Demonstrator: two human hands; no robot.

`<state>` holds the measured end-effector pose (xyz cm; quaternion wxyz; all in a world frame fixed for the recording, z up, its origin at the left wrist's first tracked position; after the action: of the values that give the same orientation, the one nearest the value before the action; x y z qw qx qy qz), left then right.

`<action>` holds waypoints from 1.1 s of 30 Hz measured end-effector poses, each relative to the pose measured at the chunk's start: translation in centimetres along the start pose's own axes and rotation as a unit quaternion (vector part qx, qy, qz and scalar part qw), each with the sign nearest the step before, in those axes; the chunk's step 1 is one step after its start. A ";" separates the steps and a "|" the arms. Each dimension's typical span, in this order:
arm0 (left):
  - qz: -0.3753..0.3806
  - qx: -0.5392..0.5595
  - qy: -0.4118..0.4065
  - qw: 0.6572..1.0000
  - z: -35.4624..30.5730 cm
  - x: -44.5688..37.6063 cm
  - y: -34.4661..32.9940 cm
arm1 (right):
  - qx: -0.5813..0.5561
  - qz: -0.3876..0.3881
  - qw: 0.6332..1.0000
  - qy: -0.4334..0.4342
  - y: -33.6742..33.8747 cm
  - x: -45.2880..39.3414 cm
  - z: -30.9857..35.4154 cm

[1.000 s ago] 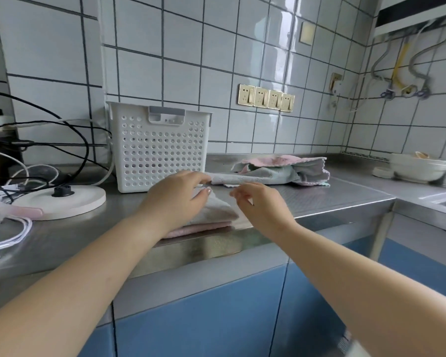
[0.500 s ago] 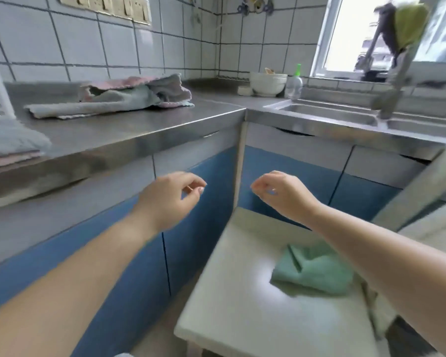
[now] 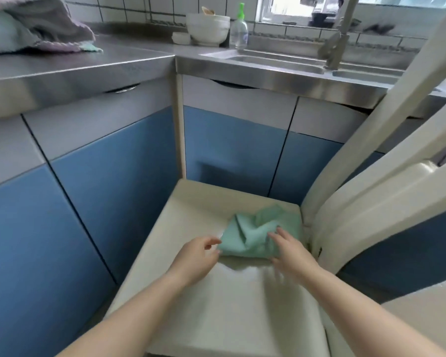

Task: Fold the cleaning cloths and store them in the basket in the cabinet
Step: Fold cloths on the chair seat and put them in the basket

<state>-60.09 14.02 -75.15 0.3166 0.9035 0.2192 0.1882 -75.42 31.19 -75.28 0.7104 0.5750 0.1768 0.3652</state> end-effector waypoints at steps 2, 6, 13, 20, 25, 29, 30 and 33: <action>0.005 -0.011 0.013 1.000 0.4 -1.1 -2.0 | -0.007 0.018 1.000 0.020 -1.1 -0.3 -0.3; -0.004 -0.021 0.021 1.000 0.1 -2.9 -4.1 | 0.030 0.035 0.998 0.048 -2.9 -0.9 -0.6; -0.062 0.043 0.013 0.997 -0.5 -3.4 -4.6 | 0.024 -0.169 0.977 0.128 -2.8 0.6 0.1; -0.041 0.185 -0.024 0.982 -2.6 -1.6 -2.9 | -0.211 -0.186 0.953 0.114 -3.3 1.8 4.5; -0.063 0.161 -0.088 0.981 -5.2 -0.2 -1.4 | -0.353 -0.195 0.913 0.061 -1.0 1.8 6.3; -0.164 0.035 -0.177 0.970 -7.3 0.9 1.7 | -0.380 -0.235 0.893 0.062 1.8 2.4 7.2; -0.184 0.009 -0.189 0.965 -7.7 1.0 2.4 | -0.384 -0.240 0.889 0.066 2.5 2.6 7.4; -0.231 -0.059 -0.228 0.944 -8.8 1.8 4.8 | -0.410 -0.238 0.877 0.082 5.1 3.3 8.3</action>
<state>-61.48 15.88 -65.25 0.4460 0.8262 0.3326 -0.0889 -69.20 28.22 -67.63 0.9310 0.1412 0.2003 0.2705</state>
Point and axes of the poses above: each hand's wrist, its own x-axis away from the middle knuckle, its own y-axis out of the back of the hand, z = x × y, the point moved 3 cm from there along -x, towards the middle knuckle, and after that the axes turned 4 degrees about y, right-handed, at the moved point
